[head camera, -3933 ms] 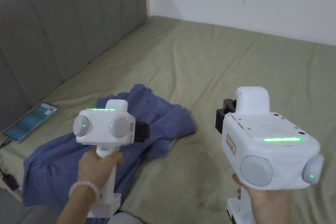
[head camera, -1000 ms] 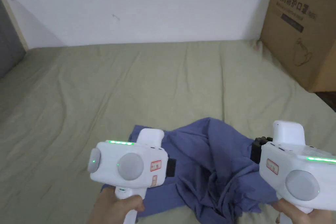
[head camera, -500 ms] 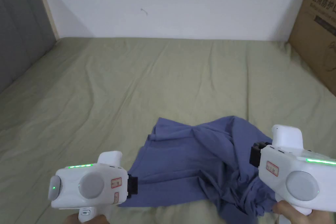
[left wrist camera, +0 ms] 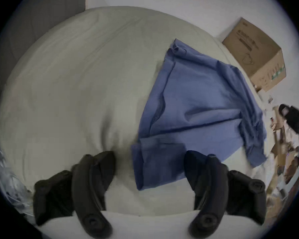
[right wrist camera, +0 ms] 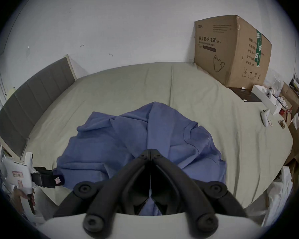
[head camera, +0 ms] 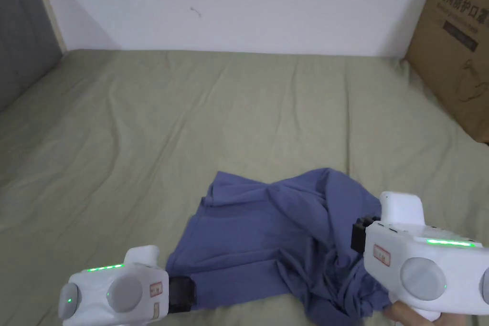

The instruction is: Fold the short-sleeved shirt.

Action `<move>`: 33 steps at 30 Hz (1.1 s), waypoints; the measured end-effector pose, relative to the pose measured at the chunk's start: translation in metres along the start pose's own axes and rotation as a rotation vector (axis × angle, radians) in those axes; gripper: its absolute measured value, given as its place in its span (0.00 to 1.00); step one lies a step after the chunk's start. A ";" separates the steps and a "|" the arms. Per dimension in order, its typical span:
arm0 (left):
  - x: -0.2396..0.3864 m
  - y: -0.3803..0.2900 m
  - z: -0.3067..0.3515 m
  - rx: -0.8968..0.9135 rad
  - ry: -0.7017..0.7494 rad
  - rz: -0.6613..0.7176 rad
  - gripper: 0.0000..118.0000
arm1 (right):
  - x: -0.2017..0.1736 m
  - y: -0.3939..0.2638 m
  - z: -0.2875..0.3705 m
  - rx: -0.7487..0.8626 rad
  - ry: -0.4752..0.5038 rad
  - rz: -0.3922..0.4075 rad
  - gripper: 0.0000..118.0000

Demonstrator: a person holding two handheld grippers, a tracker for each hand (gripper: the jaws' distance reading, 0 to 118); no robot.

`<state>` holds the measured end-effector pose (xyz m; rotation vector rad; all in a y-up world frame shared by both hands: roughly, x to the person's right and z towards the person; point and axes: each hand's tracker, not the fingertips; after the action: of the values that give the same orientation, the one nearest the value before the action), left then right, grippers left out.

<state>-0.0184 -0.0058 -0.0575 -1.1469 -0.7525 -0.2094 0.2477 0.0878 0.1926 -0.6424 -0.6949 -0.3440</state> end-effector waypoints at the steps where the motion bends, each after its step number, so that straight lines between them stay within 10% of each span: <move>1: 0.004 -0.001 -0.002 0.004 0.064 -0.061 0.45 | 0.002 0.000 -0.003 -0.006 -0.001 -0.003 0.00; 4: 0.008 0.000 0.009 0.015 0.099 -0.090 0.38 | 0.010 0.003 -0.012 -0.025 0.015 -0.046 0.00; 6: 0.010 0.006 0.018 0.015 0.159 -0.158 0.04 | 0.014 0.008 -0.018 -0.032 0.012 -0.039 0.00; 11: 0.006 0.016 0.037 -0.005 0.065 -0.110 0.04 | 0.034 0.040 -0.036 -0.022 0.037 -0.044 0.00; 12: 0.008 0.016 0.040 0.001 0.057 -0.109 0.04 | 0.036 0.049 -0.043 -0.022 0.034 -0.038 0.06; 16: 0.016 0.019 0.045 0.007 0.038 -0.135 0.04 | 0.041 0.094 -0.090 -0.045 0.028 0.076 0.80; 18: 0.022 0.021 0.044 0.001 0.045 -0.158 0.04 | 0.040 0.112 -0.120 -0.065 0.048 0.118 0.81; 24: 0.024 0.023 0.040 -0.027 0.071 -0.183 0.04 | 0.026 0.139 -0.233 -0.278 0.048 0.251 0.78; 27: 0.016 0.026 0.037 -0.040 0.064 -0.143 0.04 | 0.022 0.126 -0.279 -0.397 -0.021 0.353 0.50; 29: 0.013 0.028 0.034 -0.053 0.063 -0.114 0.04 | 0.028 0.114 -0.294 -0.455 0.035 0.262 0.42; 31: 0.012 0.028 0.032 -0.055 0.061 -0.109 0.04 | 0.034 0.116 -0.283 -0.380 0.037 0.195 0.01; 33: 0.014 0.028 0.032 -0.060 0.061 -0.109 0.04 | 0.034 0.118 -0.273 -0.329 0.002 0.227 0.01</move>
<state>-0.0072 0.0374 -0.0633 -1.1522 -0.7594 -0.3587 0.4619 -0.0028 0.0046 -1.0244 -0.5597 -0.2494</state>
